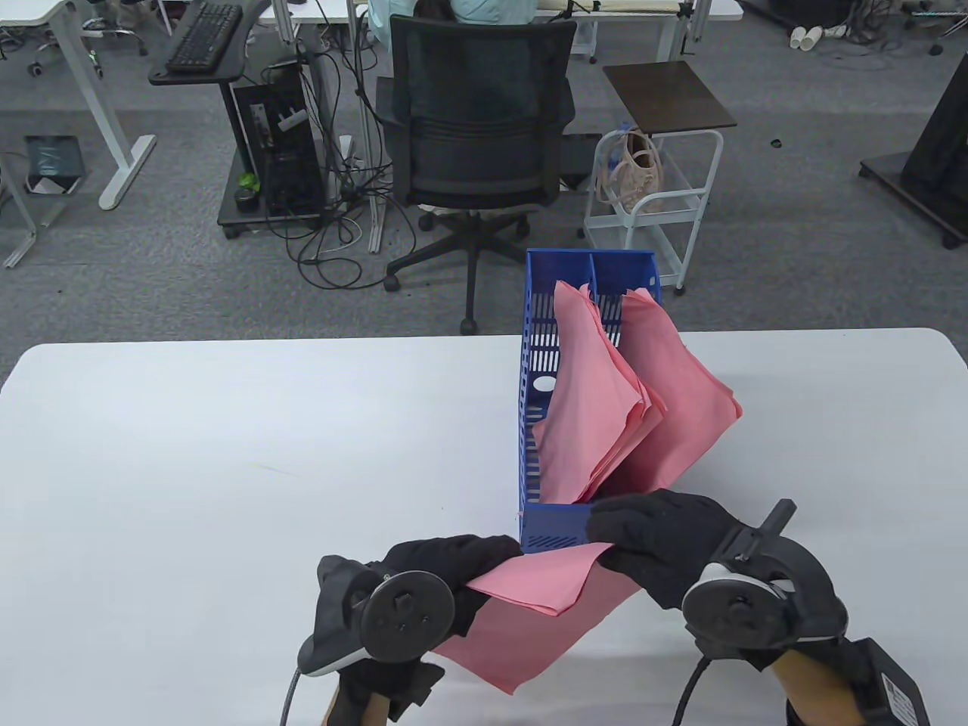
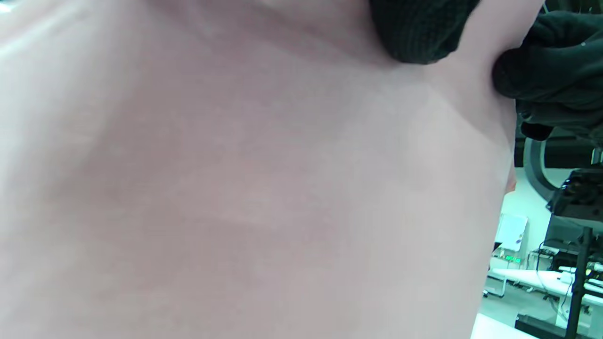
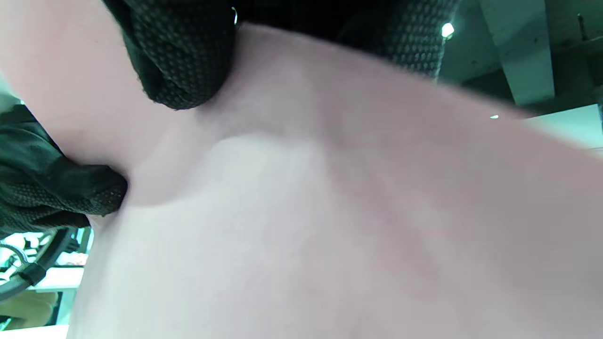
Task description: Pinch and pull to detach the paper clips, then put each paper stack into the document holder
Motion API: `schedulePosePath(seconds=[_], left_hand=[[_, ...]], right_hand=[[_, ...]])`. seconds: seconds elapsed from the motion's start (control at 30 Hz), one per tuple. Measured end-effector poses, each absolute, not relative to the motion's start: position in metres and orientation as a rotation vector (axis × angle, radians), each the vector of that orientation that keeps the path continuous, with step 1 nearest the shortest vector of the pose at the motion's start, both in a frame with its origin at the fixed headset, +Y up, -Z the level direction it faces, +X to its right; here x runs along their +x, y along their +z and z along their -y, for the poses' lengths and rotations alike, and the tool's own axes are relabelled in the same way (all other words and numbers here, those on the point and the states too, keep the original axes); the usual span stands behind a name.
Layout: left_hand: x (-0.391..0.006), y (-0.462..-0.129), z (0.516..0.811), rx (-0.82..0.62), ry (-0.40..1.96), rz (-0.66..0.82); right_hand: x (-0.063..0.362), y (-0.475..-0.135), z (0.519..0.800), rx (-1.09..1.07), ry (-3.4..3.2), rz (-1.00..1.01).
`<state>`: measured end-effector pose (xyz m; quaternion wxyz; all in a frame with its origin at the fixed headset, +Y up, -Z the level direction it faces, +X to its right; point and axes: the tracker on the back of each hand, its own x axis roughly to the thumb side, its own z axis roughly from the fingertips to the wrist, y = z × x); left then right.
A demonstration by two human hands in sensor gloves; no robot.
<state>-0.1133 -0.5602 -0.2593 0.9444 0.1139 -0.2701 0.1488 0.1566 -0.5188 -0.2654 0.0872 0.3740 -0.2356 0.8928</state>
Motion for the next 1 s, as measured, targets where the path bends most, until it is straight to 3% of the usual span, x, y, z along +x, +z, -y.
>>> schedulePosePath(seconds=[0.3, 0.57, 0.77, 0.9, 1.0], left_hand=[[-0.127, -0.266, 0.562, 0.241, 0.265, 0.441], [-0.161, -0.262, 0.557, 0.377, 0.399, 0.330], [-0.166, -0.264, 0.558, 0.380, 0.430, 0.325], [-0.164, -0.267, 0.560, 0.369, 0.428, 0.325], [-0.162, -0.269, 0.561, 0.362, 0.435, 0.329]], right_hand=[[0.201, -0.276, 0.537, 0.875, 2.685, 0.683], [0.253, -0.312, 0.610, 0.468, 2.856, 0.451], [0.279, -0.342, 0.665, 0.252, 2.851, 0.187], [0.284, -0.350, 0.684, 0.201, 2.869, 0.018], [0.287, -0.351, 0.688, 0.190, 2.856, 0.017]])
